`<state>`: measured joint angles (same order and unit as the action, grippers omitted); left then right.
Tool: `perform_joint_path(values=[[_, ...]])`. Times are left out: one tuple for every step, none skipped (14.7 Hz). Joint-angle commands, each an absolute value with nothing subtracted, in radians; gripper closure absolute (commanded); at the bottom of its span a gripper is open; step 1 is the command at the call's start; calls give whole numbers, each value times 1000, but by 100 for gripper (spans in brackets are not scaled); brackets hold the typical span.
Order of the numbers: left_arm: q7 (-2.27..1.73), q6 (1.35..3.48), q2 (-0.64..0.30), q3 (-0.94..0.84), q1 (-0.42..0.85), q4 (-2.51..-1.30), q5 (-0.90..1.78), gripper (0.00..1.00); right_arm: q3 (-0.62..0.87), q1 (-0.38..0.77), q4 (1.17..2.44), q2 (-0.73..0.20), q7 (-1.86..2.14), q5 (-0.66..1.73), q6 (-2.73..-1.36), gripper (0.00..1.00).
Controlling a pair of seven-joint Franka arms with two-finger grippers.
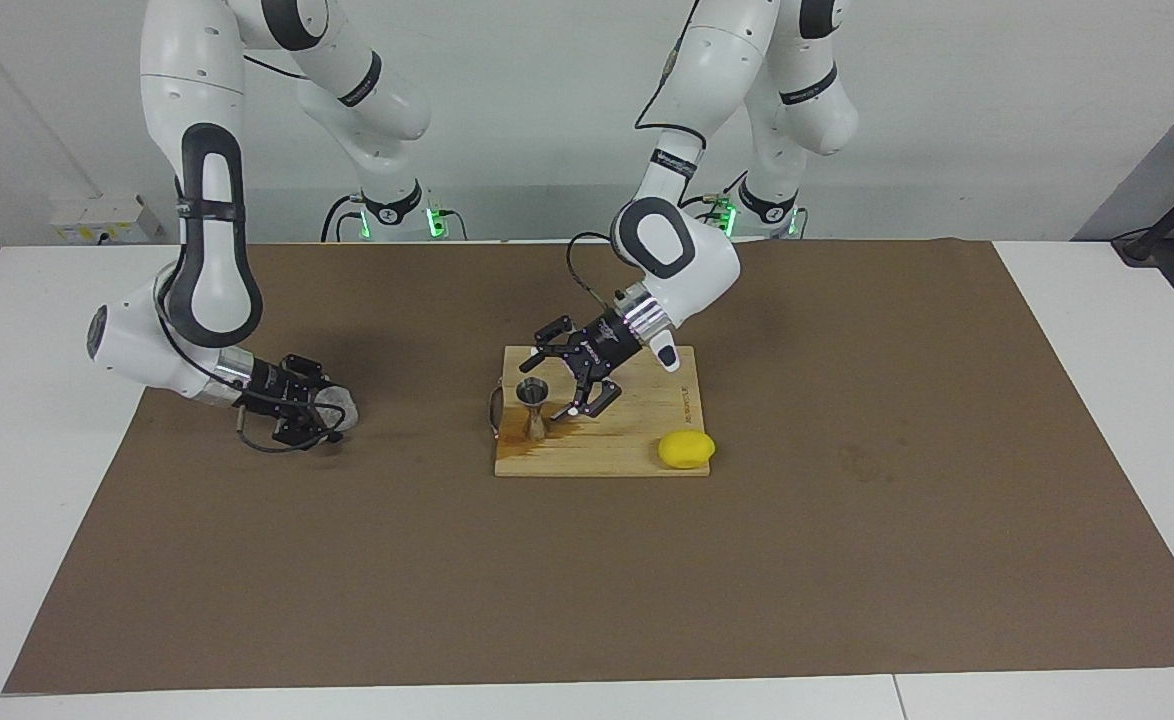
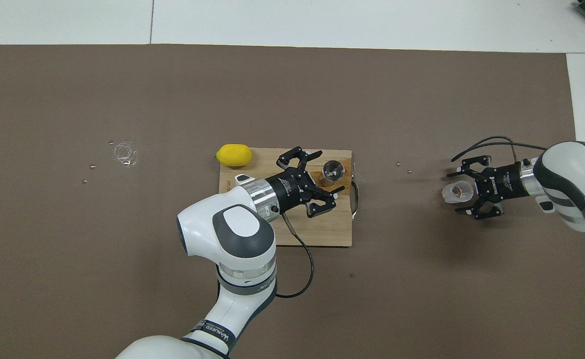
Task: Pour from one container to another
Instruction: 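Set the metal cup down while the right gripper grasps the glass cup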
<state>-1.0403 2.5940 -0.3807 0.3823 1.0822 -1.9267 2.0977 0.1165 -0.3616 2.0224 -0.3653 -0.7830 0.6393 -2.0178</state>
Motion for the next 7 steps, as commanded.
perform_joint_path(values=[[-1028,2615,-370,396,1109,-1924,2118,0,121,-367,2052,-341,-750,675,-2028,23],[-1028,2615,-351,396,1109,-1927,2117,0,121,-370,2051,-339,-750,676,-2025,41],[-1028,2615,-332,396,1109,-1931,2115,0,121,-370,2051,-339,-750,676,-2025,64],[-1028,2615,-312,396,1109,-1943,2114,0,120,-373,2049,-339,-752,676,-2023,86],[-1029,2618,-293,396,1106,-1950,2114,0,120,-374,2049,-339,-752,676,-2023,97],[-1029,2626,-270,397,1097,-1959,2111,0,120,-374,2045,-336,-755,676,-2023,100],[-1037,2641,-246,400,1091,-1965,2105,0,120,-371,2042,-327,-764,676,-2025,100]])
